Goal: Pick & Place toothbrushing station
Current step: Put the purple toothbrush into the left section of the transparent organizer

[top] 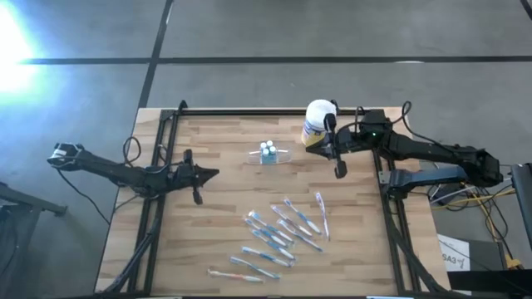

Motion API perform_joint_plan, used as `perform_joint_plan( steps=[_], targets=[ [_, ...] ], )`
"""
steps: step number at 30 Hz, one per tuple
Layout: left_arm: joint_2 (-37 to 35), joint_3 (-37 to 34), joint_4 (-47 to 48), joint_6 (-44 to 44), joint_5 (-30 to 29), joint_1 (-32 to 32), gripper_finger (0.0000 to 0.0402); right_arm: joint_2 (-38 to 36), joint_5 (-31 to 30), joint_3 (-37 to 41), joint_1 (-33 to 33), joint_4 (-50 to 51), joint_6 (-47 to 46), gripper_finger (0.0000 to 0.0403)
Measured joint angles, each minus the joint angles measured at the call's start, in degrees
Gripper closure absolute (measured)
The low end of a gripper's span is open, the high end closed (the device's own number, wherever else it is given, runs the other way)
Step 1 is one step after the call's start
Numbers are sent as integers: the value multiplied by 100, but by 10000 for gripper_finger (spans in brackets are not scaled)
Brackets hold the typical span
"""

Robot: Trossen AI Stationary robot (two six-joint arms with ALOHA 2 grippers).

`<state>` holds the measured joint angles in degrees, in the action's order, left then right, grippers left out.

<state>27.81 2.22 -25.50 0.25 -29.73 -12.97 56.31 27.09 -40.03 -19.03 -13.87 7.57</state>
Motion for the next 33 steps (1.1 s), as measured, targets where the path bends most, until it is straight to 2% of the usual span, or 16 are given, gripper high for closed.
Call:
perform_joint_plan(
  steps=[9,18,25,29,33],
  targets=[
    [0,0,70,-22,-18,0,396,46,45,13,2,165,-165,298],
    [0,0,68,-38,-20,0,396,46,384,13,2,450,-222,244],
    [-4,0,114,-330,-434,0,396,38,761,19,105,626,-506,194],
    [-4,0,291,-405,-361,0,396,29,809,23,117,999,-426,190],
    [-4,2,389,-418,-320,0,396,27,809,111,127,1069,-402,213]
  ],
)
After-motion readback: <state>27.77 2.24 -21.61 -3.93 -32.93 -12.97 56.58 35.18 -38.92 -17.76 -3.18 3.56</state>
